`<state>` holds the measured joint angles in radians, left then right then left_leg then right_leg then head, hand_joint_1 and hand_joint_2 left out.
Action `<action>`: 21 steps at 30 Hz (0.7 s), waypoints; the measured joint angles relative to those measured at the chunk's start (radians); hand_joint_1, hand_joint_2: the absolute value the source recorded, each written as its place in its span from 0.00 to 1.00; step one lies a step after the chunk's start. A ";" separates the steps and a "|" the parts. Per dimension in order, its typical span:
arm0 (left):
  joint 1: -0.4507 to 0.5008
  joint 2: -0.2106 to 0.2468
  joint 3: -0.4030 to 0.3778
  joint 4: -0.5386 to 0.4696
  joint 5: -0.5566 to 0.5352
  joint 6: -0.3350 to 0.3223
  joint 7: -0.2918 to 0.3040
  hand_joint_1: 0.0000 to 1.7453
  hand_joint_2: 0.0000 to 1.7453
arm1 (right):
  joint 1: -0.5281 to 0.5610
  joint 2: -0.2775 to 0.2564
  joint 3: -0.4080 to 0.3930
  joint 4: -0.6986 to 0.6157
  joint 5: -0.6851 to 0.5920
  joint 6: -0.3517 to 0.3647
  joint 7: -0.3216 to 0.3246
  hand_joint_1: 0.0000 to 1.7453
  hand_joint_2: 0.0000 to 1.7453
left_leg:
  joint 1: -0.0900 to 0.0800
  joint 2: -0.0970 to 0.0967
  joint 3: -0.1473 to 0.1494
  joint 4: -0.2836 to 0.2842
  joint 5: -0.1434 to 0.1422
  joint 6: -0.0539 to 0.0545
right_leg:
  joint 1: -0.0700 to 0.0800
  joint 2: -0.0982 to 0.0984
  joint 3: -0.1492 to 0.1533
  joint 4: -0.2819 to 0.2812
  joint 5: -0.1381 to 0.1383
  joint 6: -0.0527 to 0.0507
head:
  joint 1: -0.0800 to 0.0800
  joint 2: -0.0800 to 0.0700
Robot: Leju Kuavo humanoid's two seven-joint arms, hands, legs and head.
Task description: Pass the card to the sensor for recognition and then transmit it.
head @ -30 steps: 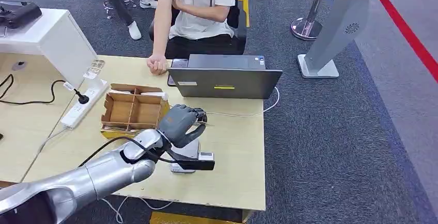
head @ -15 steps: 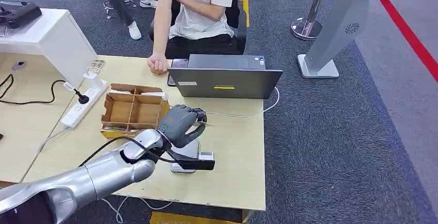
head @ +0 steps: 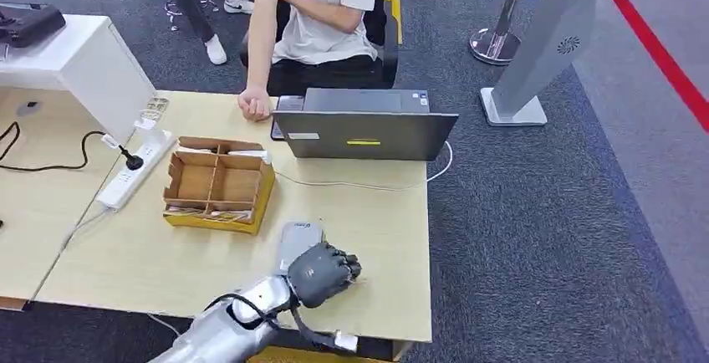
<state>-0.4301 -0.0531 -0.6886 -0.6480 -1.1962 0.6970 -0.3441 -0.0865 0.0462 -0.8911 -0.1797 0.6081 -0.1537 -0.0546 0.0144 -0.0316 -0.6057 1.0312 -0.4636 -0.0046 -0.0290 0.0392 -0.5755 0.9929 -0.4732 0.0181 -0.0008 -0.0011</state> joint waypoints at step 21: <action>0.031 -0.102 0.340 0.109 0.085 0.010 0.005 1.00 1.00 | -0.003 -0.010 -0.005 -0.002 0.000 -0.003 0.002 0.00 0.00 | 0.000 -0.009 0.003 -0.001 0.003 -0.001 | 0.000 -0.010 0.006 0.001 0.000 0.000 | -0.005 0.000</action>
<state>-0.3991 -0.1553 -0.3483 -0.5387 -1.1112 0.7073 -0.3391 -0.0895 0.0366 -0.8961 -0.1812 0.6085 -0.1568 -0.0530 0.0144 -0.0408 -0.6031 1.0303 -0.4603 -0.0055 -0.0287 0.0287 -0.5700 0.9941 -0.4734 0.0181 -0.0053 -0.0011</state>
